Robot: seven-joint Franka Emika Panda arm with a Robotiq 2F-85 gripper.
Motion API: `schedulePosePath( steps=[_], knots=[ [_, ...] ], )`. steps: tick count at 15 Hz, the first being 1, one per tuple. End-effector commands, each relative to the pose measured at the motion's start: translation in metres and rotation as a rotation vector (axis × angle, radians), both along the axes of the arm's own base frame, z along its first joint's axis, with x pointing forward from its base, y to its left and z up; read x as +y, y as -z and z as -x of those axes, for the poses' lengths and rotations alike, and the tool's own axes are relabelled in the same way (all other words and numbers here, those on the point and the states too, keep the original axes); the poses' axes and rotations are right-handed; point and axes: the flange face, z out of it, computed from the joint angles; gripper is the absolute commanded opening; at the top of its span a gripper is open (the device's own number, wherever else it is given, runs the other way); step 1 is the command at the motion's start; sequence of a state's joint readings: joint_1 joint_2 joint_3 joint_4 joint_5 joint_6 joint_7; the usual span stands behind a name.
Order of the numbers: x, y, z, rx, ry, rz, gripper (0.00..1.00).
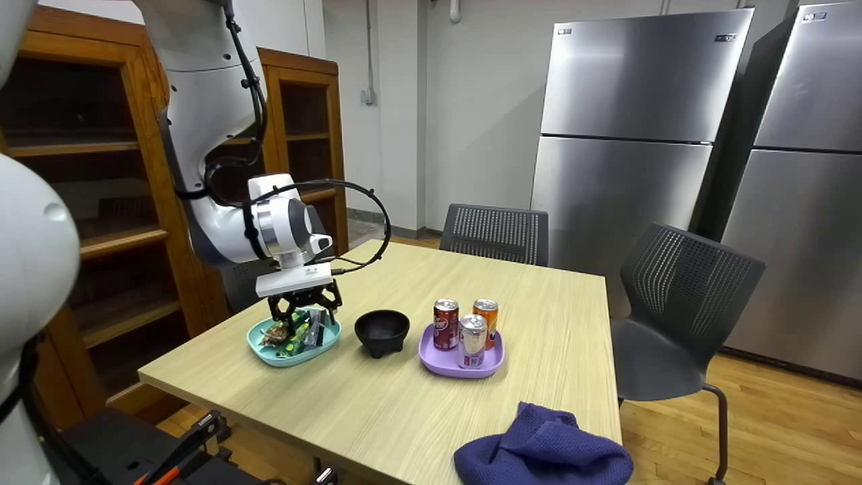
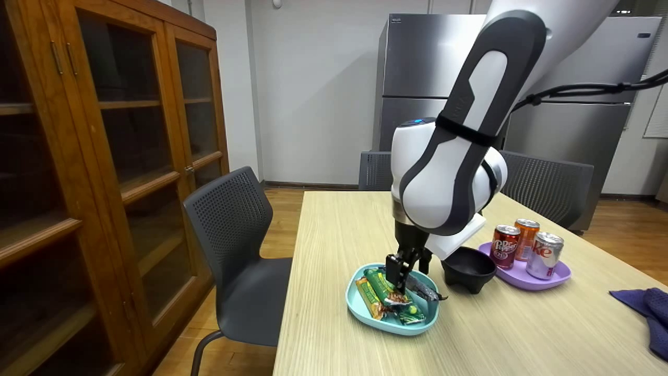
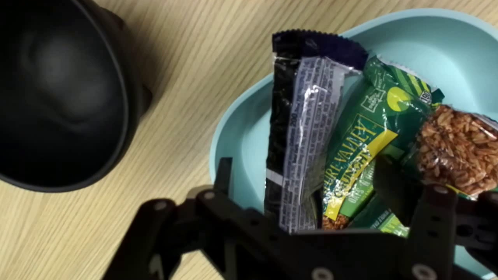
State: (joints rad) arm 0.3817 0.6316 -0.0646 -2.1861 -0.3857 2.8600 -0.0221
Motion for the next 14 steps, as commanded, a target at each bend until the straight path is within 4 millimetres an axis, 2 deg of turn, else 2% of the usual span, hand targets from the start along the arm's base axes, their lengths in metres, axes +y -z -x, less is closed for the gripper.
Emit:
schedulePosePath(
  steps=[1,9,14],
  knots=[
    [0.003,-0.014,0.002,-0.016,0.015,0.002,1.0],
    [-0.002,-0.039,0.009,-0.048,0.008,-0.008,1.0],
    [-0.008,-0.058,0.024,-0.039,-0.01,-0.021,1.0]
  ],
)
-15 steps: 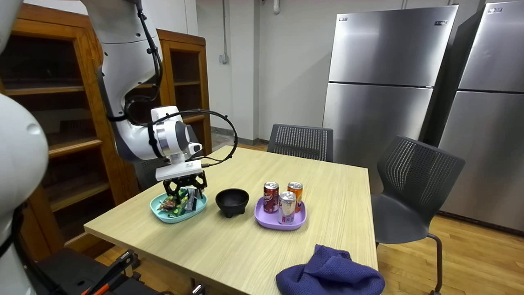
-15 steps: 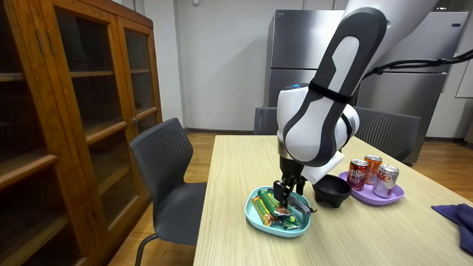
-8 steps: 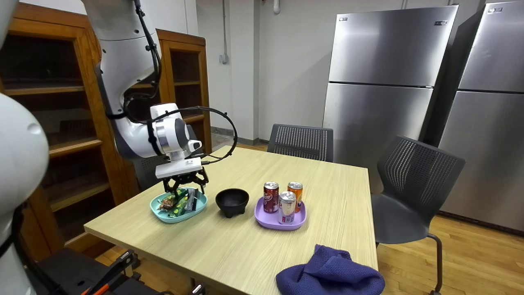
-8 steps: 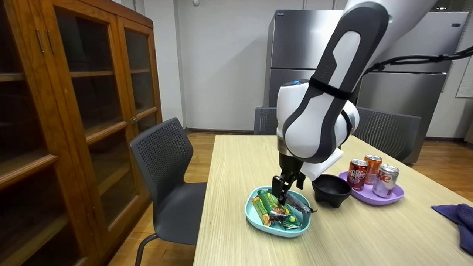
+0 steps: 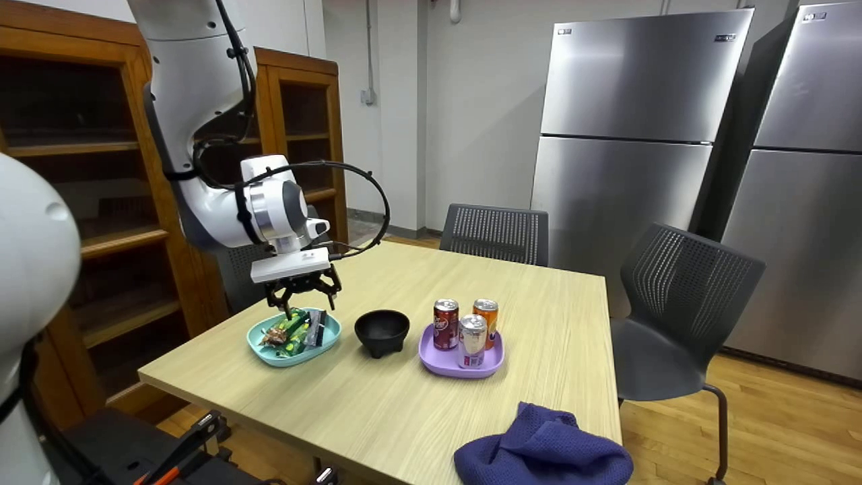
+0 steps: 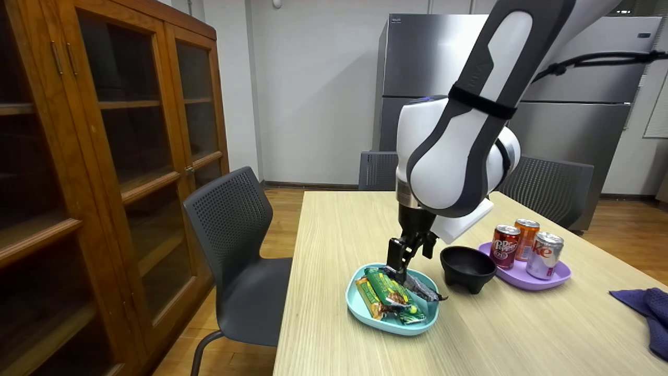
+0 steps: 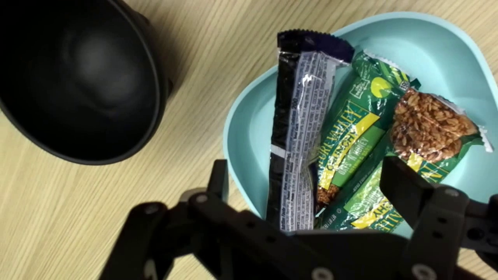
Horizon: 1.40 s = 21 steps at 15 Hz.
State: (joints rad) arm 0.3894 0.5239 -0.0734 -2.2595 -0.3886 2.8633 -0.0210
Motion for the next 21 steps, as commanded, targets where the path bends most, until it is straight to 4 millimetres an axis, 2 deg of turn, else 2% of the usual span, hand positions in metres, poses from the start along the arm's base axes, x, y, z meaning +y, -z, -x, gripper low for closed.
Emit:
schedulePosePath(
  steps=[1,7,15,16,21],
  knots=[
    [-0.007,-0.025,0.021,-0.004,-0.011,-0.007,1.0],
    [-0.027,-0.05,0.038,-0.025,-0.002,-0.01,1.0],
    [-0.076,-0.077,0.053,-0.08,0.058,-0.042,1.0],
    [-0.064,-0.063,0.043,-0.056,0.068,-0.028,1.0],
    [-0.067,-0.06,0.045,-0.05,0.071,-0.025,1.0]
  ],
)
